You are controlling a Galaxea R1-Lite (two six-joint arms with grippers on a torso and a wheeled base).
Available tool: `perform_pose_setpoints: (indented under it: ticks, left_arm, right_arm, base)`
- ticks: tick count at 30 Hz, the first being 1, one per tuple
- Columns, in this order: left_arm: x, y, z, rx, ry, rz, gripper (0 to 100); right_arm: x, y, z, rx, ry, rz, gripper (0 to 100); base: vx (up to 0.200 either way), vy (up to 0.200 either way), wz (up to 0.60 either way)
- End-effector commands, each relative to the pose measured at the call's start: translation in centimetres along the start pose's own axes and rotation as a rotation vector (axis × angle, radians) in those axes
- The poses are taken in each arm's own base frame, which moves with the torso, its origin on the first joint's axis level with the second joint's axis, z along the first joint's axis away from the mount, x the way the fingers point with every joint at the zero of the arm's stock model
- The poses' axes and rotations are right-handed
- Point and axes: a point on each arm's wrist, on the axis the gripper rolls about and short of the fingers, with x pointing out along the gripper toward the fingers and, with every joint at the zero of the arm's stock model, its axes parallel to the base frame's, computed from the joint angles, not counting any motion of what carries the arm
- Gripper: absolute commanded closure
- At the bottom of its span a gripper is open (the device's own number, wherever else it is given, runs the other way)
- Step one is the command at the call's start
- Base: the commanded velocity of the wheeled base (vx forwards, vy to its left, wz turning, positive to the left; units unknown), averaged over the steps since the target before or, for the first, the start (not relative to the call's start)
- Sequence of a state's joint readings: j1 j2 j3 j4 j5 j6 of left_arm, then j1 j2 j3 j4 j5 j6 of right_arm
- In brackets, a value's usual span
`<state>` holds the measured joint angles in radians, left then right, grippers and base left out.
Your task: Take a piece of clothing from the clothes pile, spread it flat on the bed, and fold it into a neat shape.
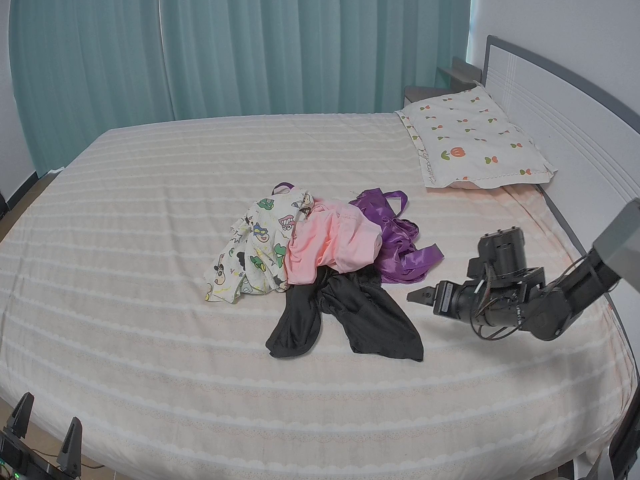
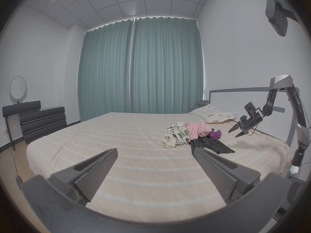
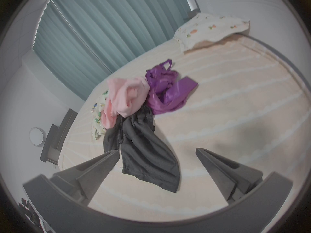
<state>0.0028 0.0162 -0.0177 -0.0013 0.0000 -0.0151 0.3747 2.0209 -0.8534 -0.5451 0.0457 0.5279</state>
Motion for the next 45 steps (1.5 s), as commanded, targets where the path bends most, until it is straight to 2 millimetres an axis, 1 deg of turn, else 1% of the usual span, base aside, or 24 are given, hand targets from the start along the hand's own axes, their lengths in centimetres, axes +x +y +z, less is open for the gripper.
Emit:
perform_pose_setpoints:
  ticks: [1, 3, 7, 13, 14, 17, 24, 28, 29, 33, 35, 39, 45]
  left_arm:
    - [0.1, 0.0, -0.5, 0.0, 0.018, 0.001, 0]
    - [0.1, 0.0, -0.5, 0.0, 0.018, 0.001, 0]
    - [0.1, 0.0, -0.5, 0.0, 0.018, 0.001, 0]
    - [0.1, 0.0, -0.5, 0.0, 0.018, 0.001, 0]
    - [0.1, 0.0, -0.5, 0.0, 0.018, 0.001, 0]
    - [0.1, 0.0, -0.5, 0.0, 0.018, 0.001, 0]
    - [0.1, 0.0, -0.5, 0.0, 0.018, 0.001, 0]
    - [0.1, 0.0, -0.5, 0.0, 0.018, 0.001, 0]
    - [0.1, 0.0, -0.5, 0.0, 0.018, 0.001, 0]
    - [0.1, 0.0, -0.5, 0.001, 0.018, 0.001, 0]
    - [0.1, 0.0, -0.5, 0.014, 0.017, 0.0, 0]
    - [0.1, 0.0, -0.5, 0.014, 0.015, -0.001, 0]
    - [0.1, 0.0, -0.5, 0.015, 0.012, -0.003, 0]
  right_arm:
    - [4.2, -0.7, -2.8, 0.002, 0.113, 0.005, 0]
    - [4.4, -0.6, -3.1, 0.001, 0.134, 0.034, 0]
    - [5.3, -0.9, -3.7, -0.015, 0.157, 0.025, 0]
    - [5.5, -1.1, -3.9, -0.022, 0.167, 0.029, 0]
    - [6.3, -0.9, -4.5, -0.029, 0.175, 0.033, 0]
    - [7.2, -0.4, -4.8, -0.037, 0.145, 0.061, 0]
    - [8.9, 2.0, -6.4, -0.082, 0.129, 0.127, 0]
    - [9.3, 2.4, -6.8, -0.093, 0.134, 0.135, 0]
    - [9.4, 2.5, -6.8, -0.09, 0.133, 0.136, 100]
    - [9.4, 2.5, -6.8, -0.088, 0.133, 0.136, 100]
    - [8.6, 1.6, -6.9, -0.062, 0.145, 0.111, 100]
    - [7.2, 1.0, -6.6, -0.025, 0.145, 0.1, 100]
    - [5.7, 1.1, -6.1, 0.158, 0.098, 0.137, 100]
  base:
    - [0.0, 0.0, 0.0]
    - [0.0, 0.0, 0.0]
    - [0.0, 0.0, 0.0]
    - [0.0, 0.0, 0.0]
    - [0.0, 0.0, 0.0]
    - [0.0, 0.0, 0.0]
    - [0.0, 0.0, 0.0]
    - [0.0, 0.0, 0.0]
    - [0.0, 0.0, 0.0]
    - [0.0, 0.0, 0.0]
    - [0.0, 0.0, 0.0]
    - [0.0, 0.0, 0.0]
    - [0.0, 0.0, 0.0]
